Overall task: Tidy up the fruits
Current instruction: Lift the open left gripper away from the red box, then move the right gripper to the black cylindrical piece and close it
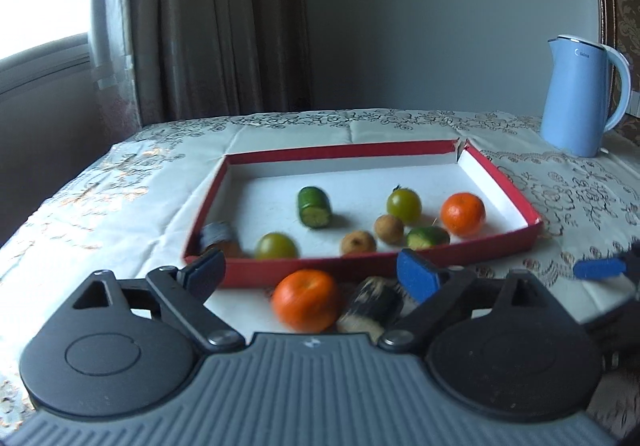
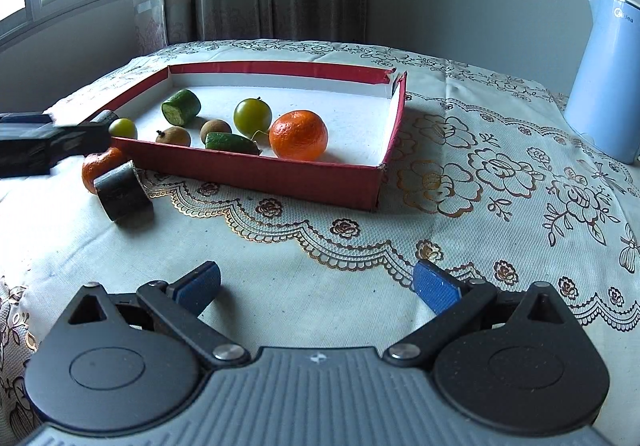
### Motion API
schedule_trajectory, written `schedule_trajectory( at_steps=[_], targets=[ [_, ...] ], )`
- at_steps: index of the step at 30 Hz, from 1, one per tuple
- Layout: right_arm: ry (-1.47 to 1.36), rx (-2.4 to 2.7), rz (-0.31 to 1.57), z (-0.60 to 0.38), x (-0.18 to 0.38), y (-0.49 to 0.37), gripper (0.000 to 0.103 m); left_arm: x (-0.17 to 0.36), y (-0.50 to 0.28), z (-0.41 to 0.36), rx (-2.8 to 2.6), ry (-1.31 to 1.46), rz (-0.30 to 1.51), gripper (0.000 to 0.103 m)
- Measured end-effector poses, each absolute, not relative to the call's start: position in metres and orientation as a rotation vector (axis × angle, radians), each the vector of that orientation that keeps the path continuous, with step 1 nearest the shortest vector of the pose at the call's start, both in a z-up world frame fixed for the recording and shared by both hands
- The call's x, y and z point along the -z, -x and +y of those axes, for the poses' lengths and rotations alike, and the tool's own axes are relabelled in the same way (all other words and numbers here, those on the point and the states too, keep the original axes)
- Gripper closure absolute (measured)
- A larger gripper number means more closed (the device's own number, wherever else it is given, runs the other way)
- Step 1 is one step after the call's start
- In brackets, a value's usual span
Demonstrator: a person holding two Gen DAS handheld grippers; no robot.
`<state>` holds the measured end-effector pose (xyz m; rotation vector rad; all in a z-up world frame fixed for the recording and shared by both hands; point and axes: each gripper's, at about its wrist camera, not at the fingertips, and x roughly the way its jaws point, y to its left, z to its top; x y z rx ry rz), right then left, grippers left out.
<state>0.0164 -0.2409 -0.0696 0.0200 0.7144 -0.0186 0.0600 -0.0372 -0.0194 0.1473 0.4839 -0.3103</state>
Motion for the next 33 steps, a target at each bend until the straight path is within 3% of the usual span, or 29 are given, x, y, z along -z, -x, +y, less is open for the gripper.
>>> schedule_trajectory(
  at_steps=[3,11,16,33],
  targets=[
    [-0.020,0.019,0.714,-0.241,0.070,-0.016,0.000,0.024,-0.047,-0.014,0.284,-0.152,0.481,0.004],
    [-0.055,0.006,0.701,-0.246,0.069,-0.015,0.000,0.052,-0.056,0.028,0.198,-0.075,0.568,0.003],
    [-0.105,-0.102,0.599,-0.250,0.062,-0.004,0.000,0.058,-0.065,0.036,0.163,-0.039,0.657,0.000],
    [0.251,-0.341,0.565,-0.147,0.047,-0.043,0.000,0.060,-0.067,0.032,0.144,-0.060,0.689,0.000]
  ],
)
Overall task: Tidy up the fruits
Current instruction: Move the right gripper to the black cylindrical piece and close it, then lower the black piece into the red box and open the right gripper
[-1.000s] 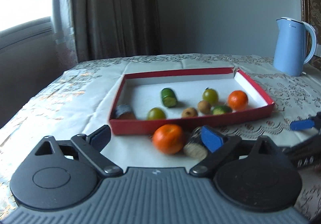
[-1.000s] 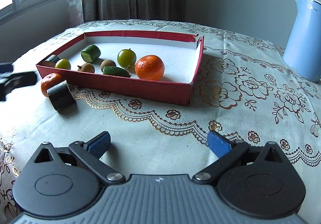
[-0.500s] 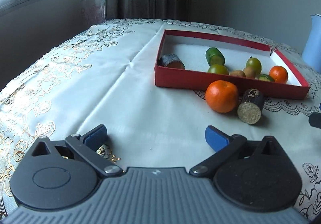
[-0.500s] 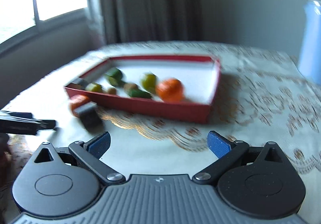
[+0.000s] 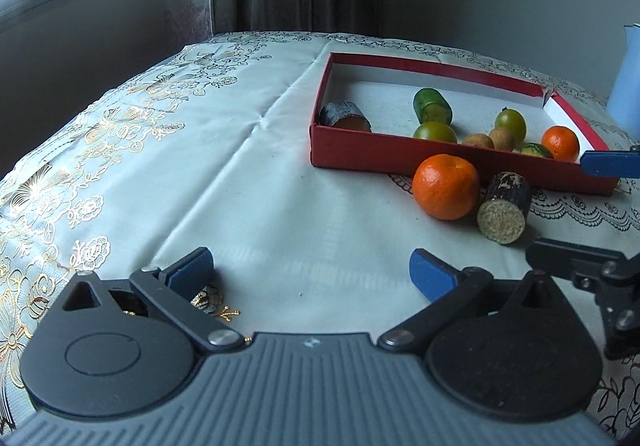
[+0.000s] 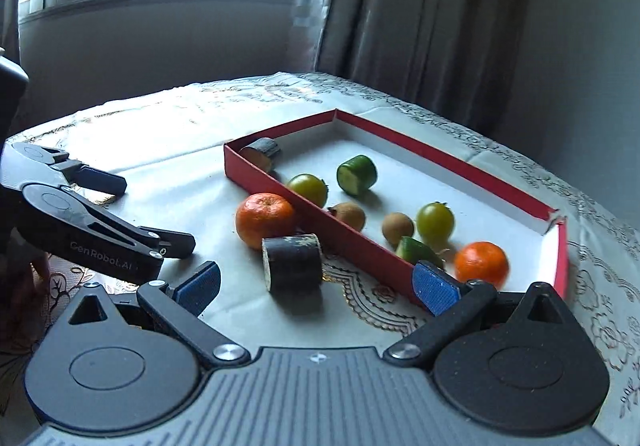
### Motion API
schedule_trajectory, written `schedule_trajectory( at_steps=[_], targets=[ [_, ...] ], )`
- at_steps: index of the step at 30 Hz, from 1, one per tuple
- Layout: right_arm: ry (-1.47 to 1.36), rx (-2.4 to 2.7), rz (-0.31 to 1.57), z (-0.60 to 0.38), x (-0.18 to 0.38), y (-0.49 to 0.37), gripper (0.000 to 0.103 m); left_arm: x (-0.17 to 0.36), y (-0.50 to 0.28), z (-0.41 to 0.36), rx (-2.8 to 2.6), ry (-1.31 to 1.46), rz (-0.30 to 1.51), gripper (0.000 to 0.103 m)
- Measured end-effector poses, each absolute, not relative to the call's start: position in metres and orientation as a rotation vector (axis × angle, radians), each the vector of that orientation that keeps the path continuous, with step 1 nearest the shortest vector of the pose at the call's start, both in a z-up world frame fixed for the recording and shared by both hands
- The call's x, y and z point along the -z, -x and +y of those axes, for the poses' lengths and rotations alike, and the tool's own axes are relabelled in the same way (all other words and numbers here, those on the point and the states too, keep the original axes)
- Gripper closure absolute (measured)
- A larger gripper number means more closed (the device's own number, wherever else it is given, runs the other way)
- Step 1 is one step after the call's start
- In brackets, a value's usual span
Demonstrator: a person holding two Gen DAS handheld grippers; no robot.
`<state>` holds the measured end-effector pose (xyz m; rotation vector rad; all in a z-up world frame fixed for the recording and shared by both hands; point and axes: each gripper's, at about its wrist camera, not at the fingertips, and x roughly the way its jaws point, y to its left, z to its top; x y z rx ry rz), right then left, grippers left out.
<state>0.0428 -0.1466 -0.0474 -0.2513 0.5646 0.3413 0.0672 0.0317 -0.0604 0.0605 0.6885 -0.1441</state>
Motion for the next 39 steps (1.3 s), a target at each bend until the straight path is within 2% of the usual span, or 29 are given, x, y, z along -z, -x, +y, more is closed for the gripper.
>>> schedule_trajectory(
  at_steps=[2,7,9,11,13,15,23,30,33,39],
  targets=[
    [0.246,-0.331,0.570,-0.145,0.052,-0.049,0.000,0.060,-0.067,0.032,0.144,-0.061,0.688,0.000],
    [0.195,-0.349,0.609,-0.150,0.058,-0.063,0.013,0.060,-0.067,0.031,0.144,-0.061,0.688,0.000],
    [0.188,-0.361,0.628,-0.151,0.060,-0.066,0.031,0.060,-0.067,0.031,0.144,-0.061,0.688,0.000],
    [0.179,-0.372,0.653,-0.151,0.062,-0.069,0.045,0.060,-0.067,0.031,0.144,-0.061,0.688,0.000],
    [0.169,-0.385,0.659,-0.151,0.063,-0.071,0.053,0.060,-0.067,0.031,0.144,-0.061,0.688,0.000],
    [0.167,-0.382,0.653,-0.151,0.062,-0.070,0.069,0.060,-0.067,0.031,0.144,-0.061,0.688,0.000],
    [0.079,-0.363,0.582,-0.168,0.047,-0.050,0.069,0.060,-0.067,0.031,0.144,-0.061,0.688,0.000],
    [-0.059,-0.162,0.453,-0.227,0.000,-0.047,0.069,0.060,-0.067,0.031,0.144,-0.061,0.688,0.000],
    [-0.093,-0.064,0.504,-0.254,0.000,-0.061,0.069,0.060,-0.067,0.031,0.144,-0.061,0.688,0.000],
    [-0.070,0.034,0.612,-0.271,0.033,-0.071,0.069,0.060,-0.066,0.031,0.144,-0.061,0.688,0.000]
  ],
)
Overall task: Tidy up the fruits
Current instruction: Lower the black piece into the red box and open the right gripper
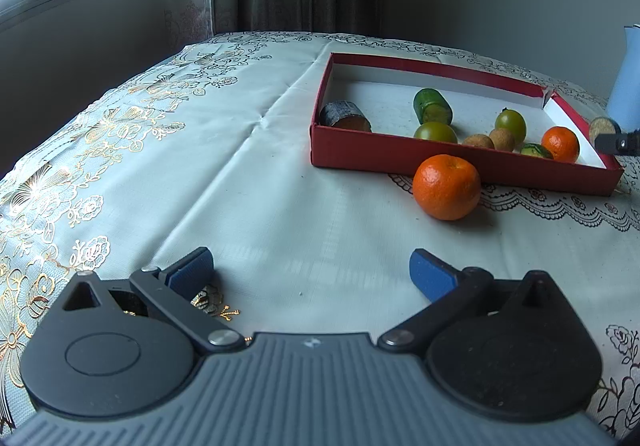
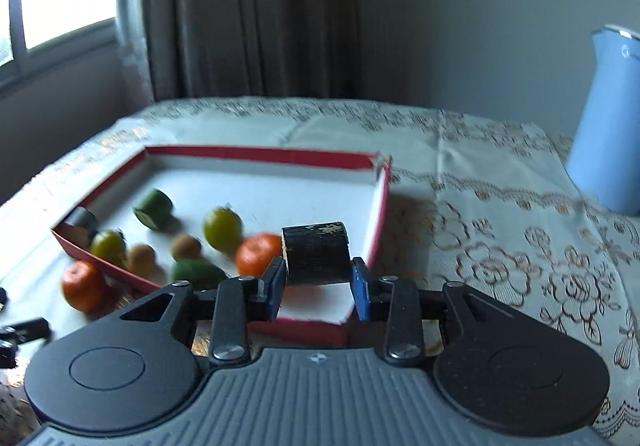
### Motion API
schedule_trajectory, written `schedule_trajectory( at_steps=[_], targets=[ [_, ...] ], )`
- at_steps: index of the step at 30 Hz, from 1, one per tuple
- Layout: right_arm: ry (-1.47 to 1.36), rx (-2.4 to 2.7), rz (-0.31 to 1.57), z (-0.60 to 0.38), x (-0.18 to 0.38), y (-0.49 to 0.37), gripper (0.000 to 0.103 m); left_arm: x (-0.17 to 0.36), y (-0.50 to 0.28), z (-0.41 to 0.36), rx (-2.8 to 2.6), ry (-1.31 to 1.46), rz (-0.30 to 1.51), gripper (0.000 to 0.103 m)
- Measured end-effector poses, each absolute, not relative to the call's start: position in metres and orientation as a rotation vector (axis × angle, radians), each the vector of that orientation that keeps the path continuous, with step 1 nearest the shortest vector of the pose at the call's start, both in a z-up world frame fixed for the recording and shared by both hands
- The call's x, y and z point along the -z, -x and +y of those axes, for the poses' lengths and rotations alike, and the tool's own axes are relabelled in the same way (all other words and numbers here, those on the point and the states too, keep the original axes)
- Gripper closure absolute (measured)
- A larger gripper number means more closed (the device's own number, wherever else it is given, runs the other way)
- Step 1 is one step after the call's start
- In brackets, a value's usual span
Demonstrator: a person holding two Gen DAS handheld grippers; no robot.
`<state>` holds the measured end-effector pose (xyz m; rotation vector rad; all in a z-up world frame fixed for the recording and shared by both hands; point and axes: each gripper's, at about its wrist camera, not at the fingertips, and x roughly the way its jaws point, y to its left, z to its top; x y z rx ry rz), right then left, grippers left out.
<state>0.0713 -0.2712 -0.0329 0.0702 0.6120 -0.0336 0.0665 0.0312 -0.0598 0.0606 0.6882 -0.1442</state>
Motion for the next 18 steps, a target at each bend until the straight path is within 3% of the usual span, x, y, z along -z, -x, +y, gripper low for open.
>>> schedule_trajectory(
  at_steps=[18],
  targets=[
    [-0.074,-0.008,0.541,-0.257,0.034,-0.039,0.069,0.060,-0.067,0.031,0.144,-0.060,0.688,0.000]
  ],
)
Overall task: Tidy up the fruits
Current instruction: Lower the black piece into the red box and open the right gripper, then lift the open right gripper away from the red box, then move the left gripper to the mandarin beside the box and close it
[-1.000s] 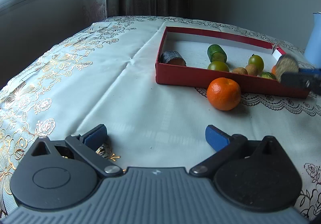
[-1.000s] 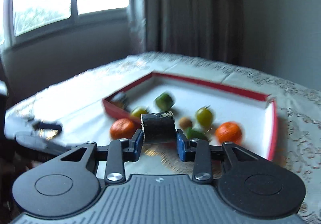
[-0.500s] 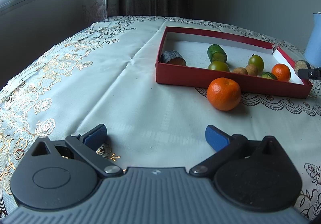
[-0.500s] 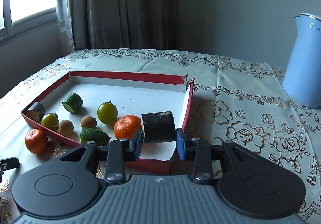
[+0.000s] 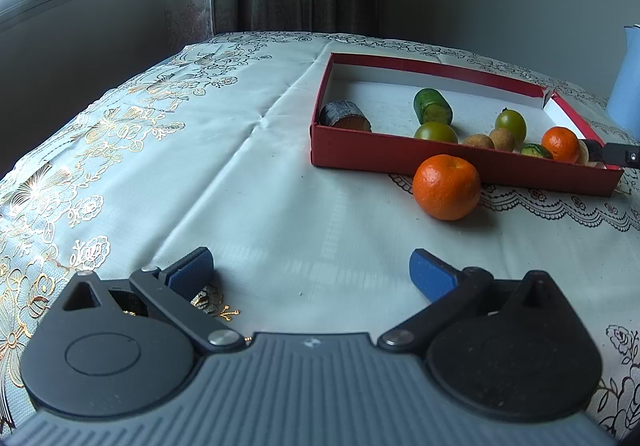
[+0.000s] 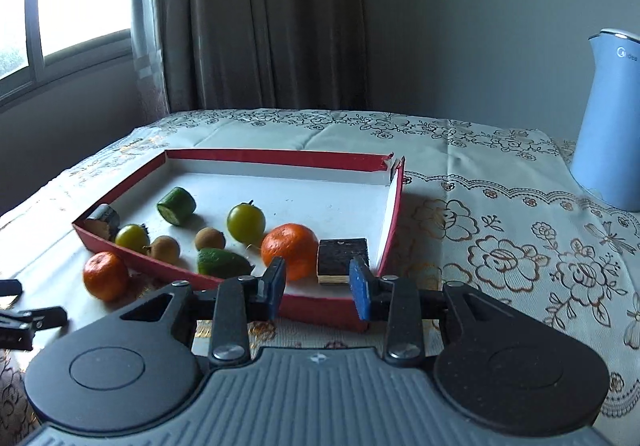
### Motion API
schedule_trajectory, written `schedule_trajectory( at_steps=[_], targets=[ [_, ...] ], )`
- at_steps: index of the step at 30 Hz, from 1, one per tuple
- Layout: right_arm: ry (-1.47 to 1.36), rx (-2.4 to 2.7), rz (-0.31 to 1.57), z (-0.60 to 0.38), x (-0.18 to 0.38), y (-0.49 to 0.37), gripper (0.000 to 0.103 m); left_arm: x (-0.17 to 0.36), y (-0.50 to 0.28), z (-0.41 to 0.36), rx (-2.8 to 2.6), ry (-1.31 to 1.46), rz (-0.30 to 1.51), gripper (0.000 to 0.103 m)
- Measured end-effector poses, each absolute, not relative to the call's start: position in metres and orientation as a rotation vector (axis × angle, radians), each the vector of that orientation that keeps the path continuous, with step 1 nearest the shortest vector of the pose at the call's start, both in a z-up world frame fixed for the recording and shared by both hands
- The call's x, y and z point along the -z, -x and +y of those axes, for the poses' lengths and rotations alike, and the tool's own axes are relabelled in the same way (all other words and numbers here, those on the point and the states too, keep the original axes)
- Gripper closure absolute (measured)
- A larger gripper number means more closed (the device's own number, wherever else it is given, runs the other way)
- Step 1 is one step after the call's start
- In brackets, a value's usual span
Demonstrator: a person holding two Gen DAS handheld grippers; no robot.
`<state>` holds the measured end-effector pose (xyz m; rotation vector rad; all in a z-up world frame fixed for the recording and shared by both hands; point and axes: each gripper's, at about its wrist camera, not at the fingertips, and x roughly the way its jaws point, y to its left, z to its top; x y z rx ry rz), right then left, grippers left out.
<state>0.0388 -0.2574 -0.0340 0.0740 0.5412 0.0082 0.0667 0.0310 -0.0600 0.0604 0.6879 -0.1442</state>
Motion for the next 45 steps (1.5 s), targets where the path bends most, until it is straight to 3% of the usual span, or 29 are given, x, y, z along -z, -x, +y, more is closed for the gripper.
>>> schedule_trajectory(
  at_steps=[4,9,11,14,29,45],
  targets=[
    [-0.055,-0.008,0.539,-0.253,0.040,-0.012,0.062,0.060,-0.067,0.031,0.144,-0.060,0.688,0.000],
    [-0.053,0.004,0.613,-0.249,0.059,0.001,0.028,0.060,-0.067,0.031,0.143,-0.061,0.687,0.000],
    [-0.040,0.016,0.626,-0.247,0.062,0.001,0.027,0.060,-0.066,0.031,0.143,-0.062,0.687,0.000],
    [-0.032,0.038,0.653,-0.245,0.065,-0.002,0.018,0.060,-0.066,0.031,0.143,-0.062,0.687,0.000],
    [-0.084,0.018,0.665,-0.253,0.068,-0.004,0.011,0.034,-0.068,0.002,0.207,-0.077,0.597,0.000],
    [-0.118,-0.005,0.662,-0.257,0.067,-0.004,0.007,0.055,-0.114,-0.042,0.218,-0.129,0.719,0.000]
  ],
)
